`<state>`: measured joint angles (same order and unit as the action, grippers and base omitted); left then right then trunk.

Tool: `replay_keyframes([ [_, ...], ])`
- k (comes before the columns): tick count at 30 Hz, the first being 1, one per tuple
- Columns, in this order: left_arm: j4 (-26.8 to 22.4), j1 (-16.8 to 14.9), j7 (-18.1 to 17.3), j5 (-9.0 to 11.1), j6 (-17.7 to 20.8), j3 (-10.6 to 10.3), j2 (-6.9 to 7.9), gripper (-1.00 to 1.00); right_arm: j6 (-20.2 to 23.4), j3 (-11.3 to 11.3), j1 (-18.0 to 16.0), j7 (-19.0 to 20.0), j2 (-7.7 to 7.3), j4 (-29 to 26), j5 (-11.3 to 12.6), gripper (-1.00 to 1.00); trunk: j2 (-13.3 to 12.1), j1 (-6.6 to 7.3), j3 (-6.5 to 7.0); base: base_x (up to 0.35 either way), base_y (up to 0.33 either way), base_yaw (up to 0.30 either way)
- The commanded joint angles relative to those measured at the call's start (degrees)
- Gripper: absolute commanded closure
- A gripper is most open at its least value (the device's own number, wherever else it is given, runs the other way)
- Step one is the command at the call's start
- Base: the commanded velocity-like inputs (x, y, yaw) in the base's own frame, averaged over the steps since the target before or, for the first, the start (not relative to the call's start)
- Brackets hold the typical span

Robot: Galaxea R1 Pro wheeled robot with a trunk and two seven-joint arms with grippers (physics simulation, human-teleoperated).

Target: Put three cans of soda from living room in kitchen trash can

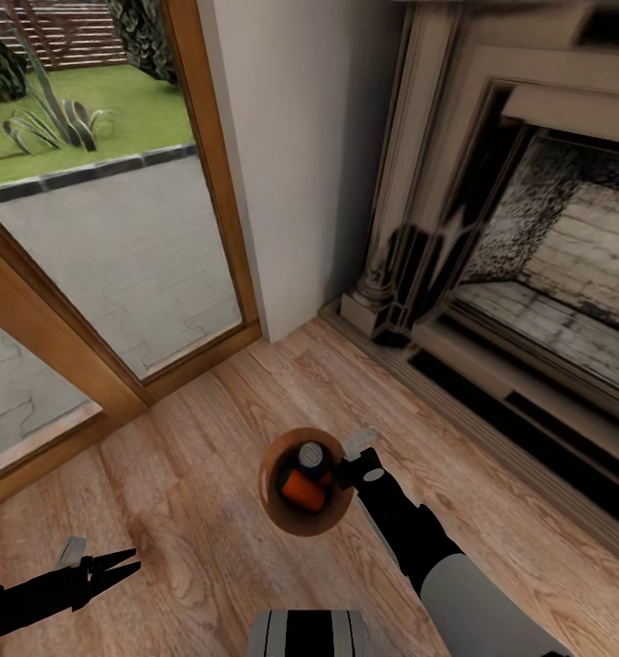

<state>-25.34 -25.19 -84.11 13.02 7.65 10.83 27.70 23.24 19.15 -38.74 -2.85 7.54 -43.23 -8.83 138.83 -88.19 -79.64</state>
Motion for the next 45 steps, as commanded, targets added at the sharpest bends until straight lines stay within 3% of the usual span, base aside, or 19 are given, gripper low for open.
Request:
replay_keyframes([
  [1, 0.0, 0.0, 0.0, 0.0, 0.0, 0.0, -0.01, -1.00, 0.0, 0.0, 0.1, 0.0, 0.02, -0.1, 0.5, -1.00, 0.0, -1.06, -0.01, 0.000, 0.000, 0.000],
  [45, 0.0, 0.0, 0.0, 0.0, 0.0, 0.0, -0.01, -1.00, 0.0, 0.0, 0.1, 0.0, -0.01, -0.1, 0.6, -1.00, 0.0, -1.06, -0.01, 0.000, 0.000, 0.000],
])
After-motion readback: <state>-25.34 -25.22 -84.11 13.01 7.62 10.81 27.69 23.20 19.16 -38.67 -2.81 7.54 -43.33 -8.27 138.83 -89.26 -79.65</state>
